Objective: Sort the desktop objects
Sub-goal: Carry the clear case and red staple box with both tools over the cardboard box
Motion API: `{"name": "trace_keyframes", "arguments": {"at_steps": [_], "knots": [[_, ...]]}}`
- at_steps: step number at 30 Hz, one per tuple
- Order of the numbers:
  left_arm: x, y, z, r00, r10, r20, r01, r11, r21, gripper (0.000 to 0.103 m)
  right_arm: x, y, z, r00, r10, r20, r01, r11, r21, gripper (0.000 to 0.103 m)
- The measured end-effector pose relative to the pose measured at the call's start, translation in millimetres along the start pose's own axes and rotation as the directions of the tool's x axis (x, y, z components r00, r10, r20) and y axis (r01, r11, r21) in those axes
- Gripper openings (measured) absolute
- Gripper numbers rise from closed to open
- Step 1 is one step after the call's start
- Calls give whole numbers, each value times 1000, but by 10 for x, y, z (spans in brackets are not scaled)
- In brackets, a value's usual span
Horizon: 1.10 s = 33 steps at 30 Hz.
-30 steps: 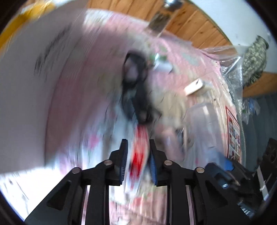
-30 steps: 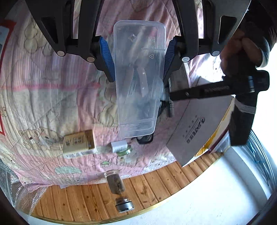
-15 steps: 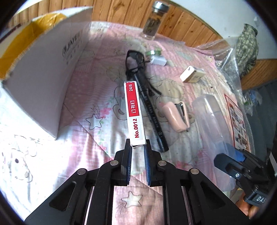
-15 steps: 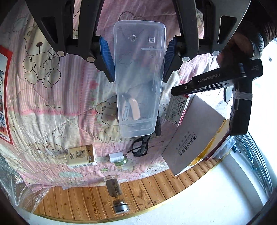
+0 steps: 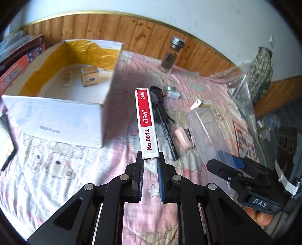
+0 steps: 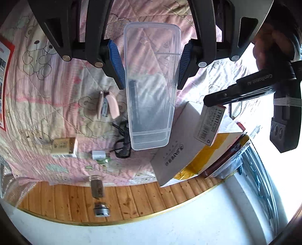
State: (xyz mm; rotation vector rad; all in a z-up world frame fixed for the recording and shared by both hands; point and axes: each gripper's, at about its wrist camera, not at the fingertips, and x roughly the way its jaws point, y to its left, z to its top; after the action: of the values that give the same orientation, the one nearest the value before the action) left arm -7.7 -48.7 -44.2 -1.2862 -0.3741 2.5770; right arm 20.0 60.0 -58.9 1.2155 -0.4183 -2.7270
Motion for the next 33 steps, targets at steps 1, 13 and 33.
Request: {"name": "trace_keyframes", "arguments": {"at_steps": [1,13,33], "knots": [[-66,44,4,1000,1,9,-1,1000,-11,13,-6,51,16,1000,5,1,-5,1000,-11,55],[-639,424,267,993,37,114,-26,995,-94,13,71,634,320,999,54,1,-53,985,-162,55],[-673,791,735,980,159,119,-147,984,-105,13,355,1195,925,994,105,-15,-105,949,-298,55]]}}
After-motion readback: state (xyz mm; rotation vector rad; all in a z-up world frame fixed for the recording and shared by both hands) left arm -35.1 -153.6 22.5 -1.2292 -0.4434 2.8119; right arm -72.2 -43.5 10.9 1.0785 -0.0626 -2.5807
